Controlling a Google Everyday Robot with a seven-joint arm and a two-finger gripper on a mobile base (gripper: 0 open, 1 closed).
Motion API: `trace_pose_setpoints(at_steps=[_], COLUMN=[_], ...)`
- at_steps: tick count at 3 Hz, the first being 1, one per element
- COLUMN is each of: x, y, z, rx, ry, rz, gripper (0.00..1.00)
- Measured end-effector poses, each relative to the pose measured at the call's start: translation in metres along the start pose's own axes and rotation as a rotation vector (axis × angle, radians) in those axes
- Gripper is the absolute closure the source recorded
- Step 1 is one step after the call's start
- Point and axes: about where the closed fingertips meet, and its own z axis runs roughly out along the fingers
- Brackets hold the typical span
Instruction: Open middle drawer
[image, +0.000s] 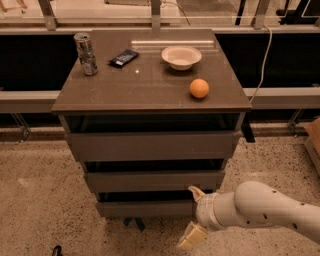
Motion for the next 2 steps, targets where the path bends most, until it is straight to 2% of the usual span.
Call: trace_pose_setpoints(at_steps=[1, 2], x=[0.000, -0.003], y=[0.000, -0.009], z=[0.000, 0.021], rx=[0.000, 0.031], ry=[0.000, -0.018], rz=[0.000, -0.126], gripper=[0.00, 0.00])
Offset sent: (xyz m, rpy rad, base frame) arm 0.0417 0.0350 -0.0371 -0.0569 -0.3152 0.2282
